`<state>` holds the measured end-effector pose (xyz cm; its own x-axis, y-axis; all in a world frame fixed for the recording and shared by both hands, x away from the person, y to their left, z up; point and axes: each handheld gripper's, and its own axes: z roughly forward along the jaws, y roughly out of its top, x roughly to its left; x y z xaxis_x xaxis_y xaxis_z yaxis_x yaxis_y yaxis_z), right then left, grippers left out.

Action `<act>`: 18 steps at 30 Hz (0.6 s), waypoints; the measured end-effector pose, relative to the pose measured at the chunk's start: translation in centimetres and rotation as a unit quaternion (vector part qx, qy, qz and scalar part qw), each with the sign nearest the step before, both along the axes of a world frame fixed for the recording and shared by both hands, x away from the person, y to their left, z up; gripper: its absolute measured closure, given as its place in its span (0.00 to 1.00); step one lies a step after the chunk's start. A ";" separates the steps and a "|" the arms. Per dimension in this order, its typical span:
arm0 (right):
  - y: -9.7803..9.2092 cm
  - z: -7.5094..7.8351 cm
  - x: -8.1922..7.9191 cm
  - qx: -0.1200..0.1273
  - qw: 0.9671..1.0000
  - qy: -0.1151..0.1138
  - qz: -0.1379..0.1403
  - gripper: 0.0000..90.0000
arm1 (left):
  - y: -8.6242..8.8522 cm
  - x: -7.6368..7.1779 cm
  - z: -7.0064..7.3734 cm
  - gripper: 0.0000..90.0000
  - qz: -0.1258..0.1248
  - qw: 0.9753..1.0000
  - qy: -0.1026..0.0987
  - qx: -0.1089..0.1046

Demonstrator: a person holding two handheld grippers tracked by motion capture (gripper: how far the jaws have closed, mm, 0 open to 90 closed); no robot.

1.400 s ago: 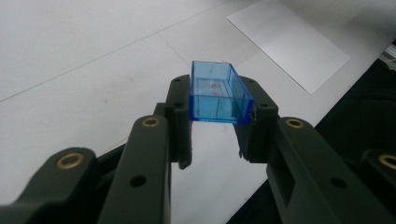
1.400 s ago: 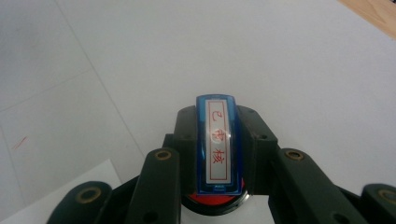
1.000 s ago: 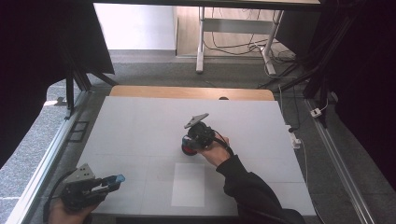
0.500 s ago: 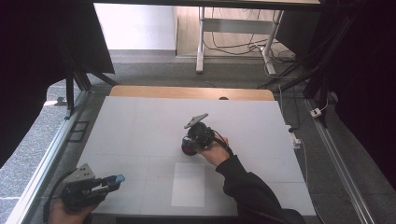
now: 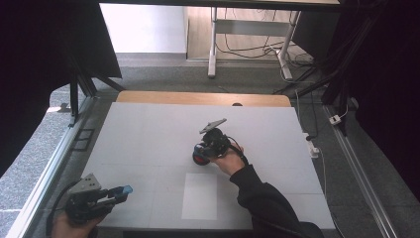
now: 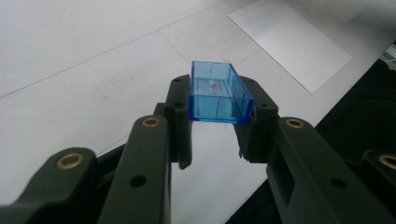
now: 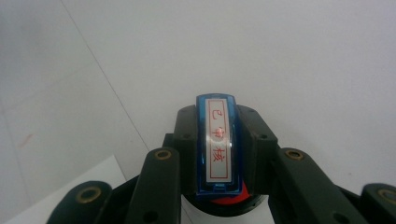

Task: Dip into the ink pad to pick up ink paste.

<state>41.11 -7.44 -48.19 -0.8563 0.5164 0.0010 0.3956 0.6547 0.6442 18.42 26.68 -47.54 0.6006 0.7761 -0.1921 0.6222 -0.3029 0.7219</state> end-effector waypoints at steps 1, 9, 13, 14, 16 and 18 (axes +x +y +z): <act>0.3 0.1 -0.3 -0.011 1.000 -0.010 -0.001 0.80 | 0.0 0.0 0.0 0.76 -0.001 1.000 0.000 0.000; 0.5 0.0 -0.6 -0.018 1.000 -0.016 -0.002 0.79 | 0.0 0.0 0.0 0.76 -0.001 1.000 0.000 -0.001; -0.2 -0.1 0.1 0.009 1.000 0.007 -0.006 0.79 | 0.0 0.0 0.0 0.76 -0.002 1.000 0.000 -0.001; -0.4 -0.2 0.2 0.015 1.000 0.014 -0.009 0.79 | 0.0 0.0 0.0 0.76 -0.002 1.000 0.000 -0.001; -0.7 -0.3 0.5 0.031 0.999 0.025 -0.012 0.79 | 0.0 0.0 0.0 0.76 -0.002 1.000 0.000 -0.002; -0.9 -0.4 0.6 0.037 0.999 0.032 -0.013 0.79 | 0.1 0.0 0.0 0.76 -0.002 1.000 0.000 -0.002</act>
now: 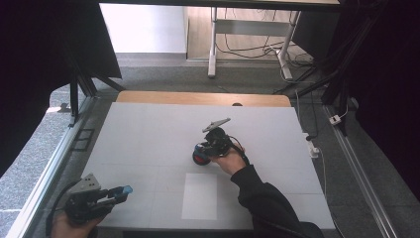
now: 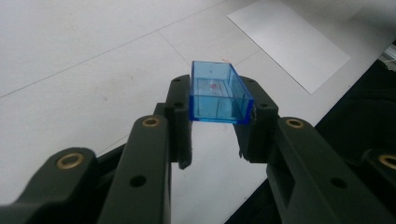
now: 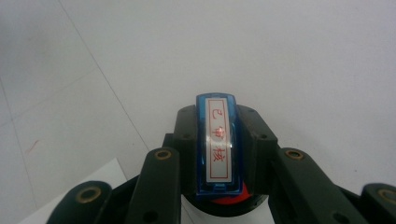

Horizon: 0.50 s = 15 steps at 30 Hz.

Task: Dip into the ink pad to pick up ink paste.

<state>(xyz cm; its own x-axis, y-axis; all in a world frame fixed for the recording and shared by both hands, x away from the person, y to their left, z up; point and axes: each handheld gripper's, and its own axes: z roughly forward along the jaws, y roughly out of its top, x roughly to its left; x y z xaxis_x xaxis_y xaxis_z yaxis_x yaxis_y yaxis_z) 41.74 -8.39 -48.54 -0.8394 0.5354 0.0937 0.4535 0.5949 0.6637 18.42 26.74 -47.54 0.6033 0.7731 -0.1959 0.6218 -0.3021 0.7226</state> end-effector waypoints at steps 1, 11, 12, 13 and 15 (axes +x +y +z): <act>0.0 0.0 0.0 0.000 1.000 -0.001 0.000 0.79 | 0.0 0.0 0.0 0.76 0.000 1.000 0.000 0.000; 0.7 0.1 -0.9 -0.026 0.999 -0.037 0.007 0.79 | -0.1 0.0 0.0 0.76 -0.001 1.000 0.000 0.002; 0.7 0.1 -1.0 -0.028 0.999 -0.040 0.009 0.79 | -0.1 0.0 0.0 0.76 -0.001 1.000 0.000 0.002; 0.7 0.1 -1.0 -0.027 0.999 -0.041 0.010 0.79 | -0.1 0.0 0.0 0.76 -0.001 1.000 0.000 0.002; 0.7 0.1 -1.0 -0.026 0.999 -0.041 0.012 0.79 | -0.1 0.0 0.0 0.76 -0.002 1.000 0.000 0.002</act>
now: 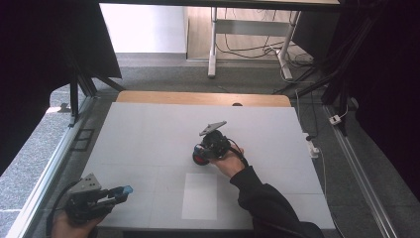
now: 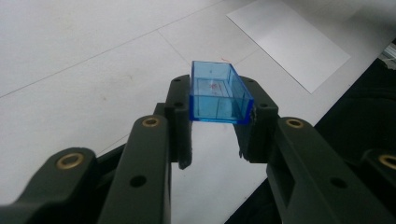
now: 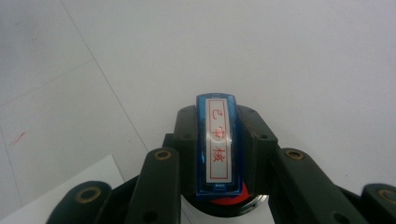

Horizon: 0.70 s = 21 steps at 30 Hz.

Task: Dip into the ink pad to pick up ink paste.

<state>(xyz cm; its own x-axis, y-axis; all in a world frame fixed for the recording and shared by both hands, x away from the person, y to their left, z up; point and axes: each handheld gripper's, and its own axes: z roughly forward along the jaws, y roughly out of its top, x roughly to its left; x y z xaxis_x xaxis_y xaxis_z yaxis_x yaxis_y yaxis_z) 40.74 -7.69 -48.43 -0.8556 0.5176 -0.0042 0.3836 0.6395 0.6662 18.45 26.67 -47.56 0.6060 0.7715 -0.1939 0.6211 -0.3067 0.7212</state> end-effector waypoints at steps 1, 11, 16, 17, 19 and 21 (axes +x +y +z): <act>0.0 0.0 0.0 0.000 1.000 0.000 0.000 0.79 | 0.0 0.0 0.0 0.76 -0.001 1.000 0.000 0.001; 0.0 0.1 0.1 -0.002 1.000 0.002 0.000 0.79 | 0.1 -0.2 0.0 0.76 0.002 1.000 0.000 0.002; 0.0 0.3 0.2 0.008 1.000 0.005 0.002 0.79 | 0.1 -0.3 0.0 0.76 0.003 1.000 0.001 0.000; 0.0 0.4 0.1 0.008 1.000 0.004 0.004 0.79 | 0.1 -0.3 0.0 0.76 0.003 1.000 0.000 0.000; 0.0 0.6 0.0 0.011 1.000 0.004 0.006 0.79 | 0.1 -0.3 0.0 0.76 0.002 1.000 0.000 0.000; -0.1 0.8 -0.1 0.013 1.000 0.003 0.009 0.79 | 0.1 -0.3 0.0 0.76 0.002 1.000 0.000 0.000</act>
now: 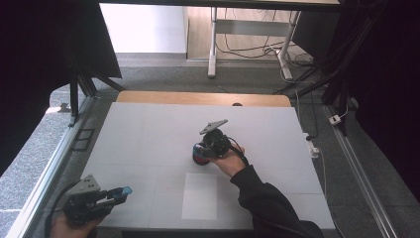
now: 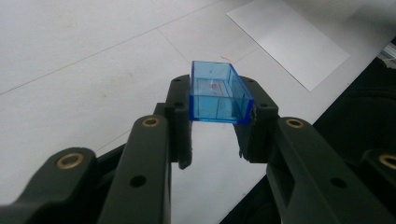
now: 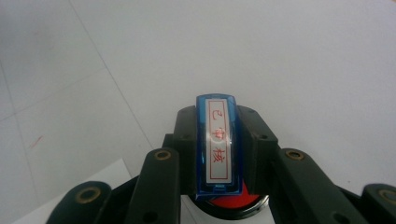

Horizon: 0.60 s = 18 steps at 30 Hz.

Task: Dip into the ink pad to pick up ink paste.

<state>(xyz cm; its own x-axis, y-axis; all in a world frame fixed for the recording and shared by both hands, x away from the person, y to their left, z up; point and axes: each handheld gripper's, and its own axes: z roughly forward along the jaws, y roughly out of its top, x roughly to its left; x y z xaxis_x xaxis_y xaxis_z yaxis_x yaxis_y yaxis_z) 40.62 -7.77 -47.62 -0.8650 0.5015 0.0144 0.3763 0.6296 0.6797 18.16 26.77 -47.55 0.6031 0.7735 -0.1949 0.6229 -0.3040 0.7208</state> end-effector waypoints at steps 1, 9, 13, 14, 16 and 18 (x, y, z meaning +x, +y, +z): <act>-0.1 0.1 -0.1 0.000 1.000 -0.001 0.001 0.79 | 0.0 0.0 0.0 0.76 0.000 1.000 0.000 0.000; -1.0 1.5 -0.7 0.024 1.000 -0.003 0.015 0.79 | 0.1 0.0 0.0 0.76 0.001 1.000 0.001 -0.005; -1.3 2.1 -1.1 0.033 0.999 -0.004 0.022 0.79 | 0.1 0.1 0.0 0.76 0.000 1.000 0.001 -0.004; -1.4 2.2 -1.2 0.034 0.999 -0.003 0.024 0.79 | 0.1 0.1 0.0 0.76 0.000 1.000 0.001 -0.004; -1.5 2.5 -1.4 0.039 0.999 -0.003 0.027 0.79 | 0.1 0.1 0.0 0.76 0.000 1.000 0.001 -0.005; -1.5 2.7 -1.7 0.039 0.999 -0.003 0.030 0.79 | 0.0 0.1 0.0 0.76 -0.001 1.000 0.001 -0.004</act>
